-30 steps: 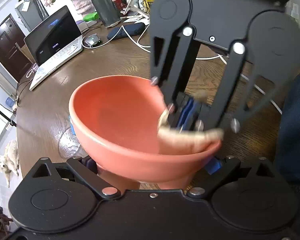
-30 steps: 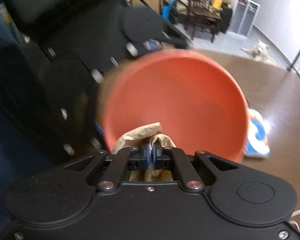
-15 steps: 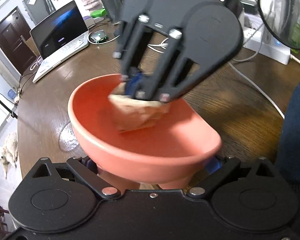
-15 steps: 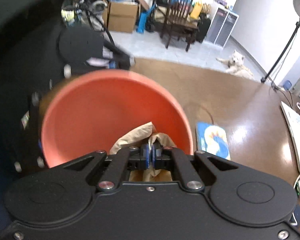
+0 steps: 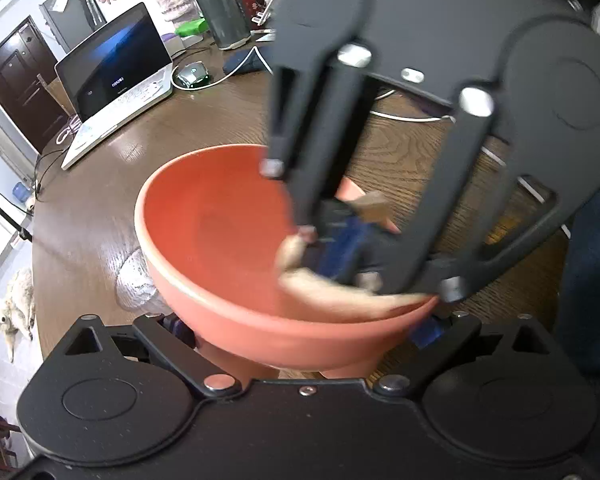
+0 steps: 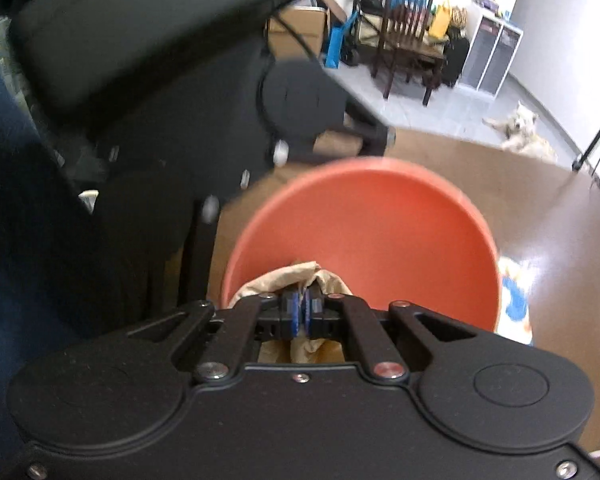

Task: Clean bowl
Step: 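Sweep the cloth across the bowl bottom and up its wall, right gripper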

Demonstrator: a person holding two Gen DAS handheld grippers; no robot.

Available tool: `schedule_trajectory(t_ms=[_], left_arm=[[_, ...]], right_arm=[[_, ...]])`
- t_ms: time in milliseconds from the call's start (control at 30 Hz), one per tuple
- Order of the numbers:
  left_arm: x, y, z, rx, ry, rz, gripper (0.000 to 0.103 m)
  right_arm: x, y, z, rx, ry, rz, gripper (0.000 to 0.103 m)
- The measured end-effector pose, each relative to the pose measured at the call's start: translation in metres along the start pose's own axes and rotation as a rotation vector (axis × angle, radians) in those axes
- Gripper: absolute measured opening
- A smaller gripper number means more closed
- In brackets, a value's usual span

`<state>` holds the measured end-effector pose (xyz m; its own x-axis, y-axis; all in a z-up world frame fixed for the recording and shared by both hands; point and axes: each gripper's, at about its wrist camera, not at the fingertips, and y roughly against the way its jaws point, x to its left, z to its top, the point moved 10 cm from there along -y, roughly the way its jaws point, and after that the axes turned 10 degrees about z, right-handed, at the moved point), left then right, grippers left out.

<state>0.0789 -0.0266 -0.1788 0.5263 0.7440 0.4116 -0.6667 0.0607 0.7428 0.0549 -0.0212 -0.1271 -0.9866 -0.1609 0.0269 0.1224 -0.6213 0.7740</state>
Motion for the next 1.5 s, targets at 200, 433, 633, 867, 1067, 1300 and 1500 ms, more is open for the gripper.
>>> schedule_trajectory(t_ms=[200,433,633,867,1067,1300,1500], left_arm=[[-0.001,0.000,-0.002,-0.002,-0.001,0.006,0.097],[0.001,-0.001,-0.001,-0.008,0.024,0.007,0.097],[0.002,-0.002,0.001,-0.002,0.021,0.003,0.097],[0.001,-0.003,0.003,0.002,0.006,0.003,0.097],[-0.002,-0.001,0.003,0.003,-0.004,0.000,0.097],[-0.001,-0.002,0.002,0.003,0.015,-0.003,0.097],[0.002,-0.003,0.001,0.004,0.034,-0.004,0.097]], right_arm=[[-0.040,0.012,0.013,-0.022,-0.014,-0.088,0.004],[-0.049,0.021,-0.032,0.093,-0.027,-0.126,0.004],[-0.002,0.023,-0.052,0.130,0.017,-0.035,0.004],[0.030,0.023,-0.015,0.008,0.034,0.034,0.004],[-0.003,0.034,0.001,-0.045,0.028,-0.042,0.004],[-0.051,0.043,-0.027,0.016,-0.028,-0.126,0.004],[-0.032,0.042,-0.058,0.081,-0.046,-0.062,0.004]])
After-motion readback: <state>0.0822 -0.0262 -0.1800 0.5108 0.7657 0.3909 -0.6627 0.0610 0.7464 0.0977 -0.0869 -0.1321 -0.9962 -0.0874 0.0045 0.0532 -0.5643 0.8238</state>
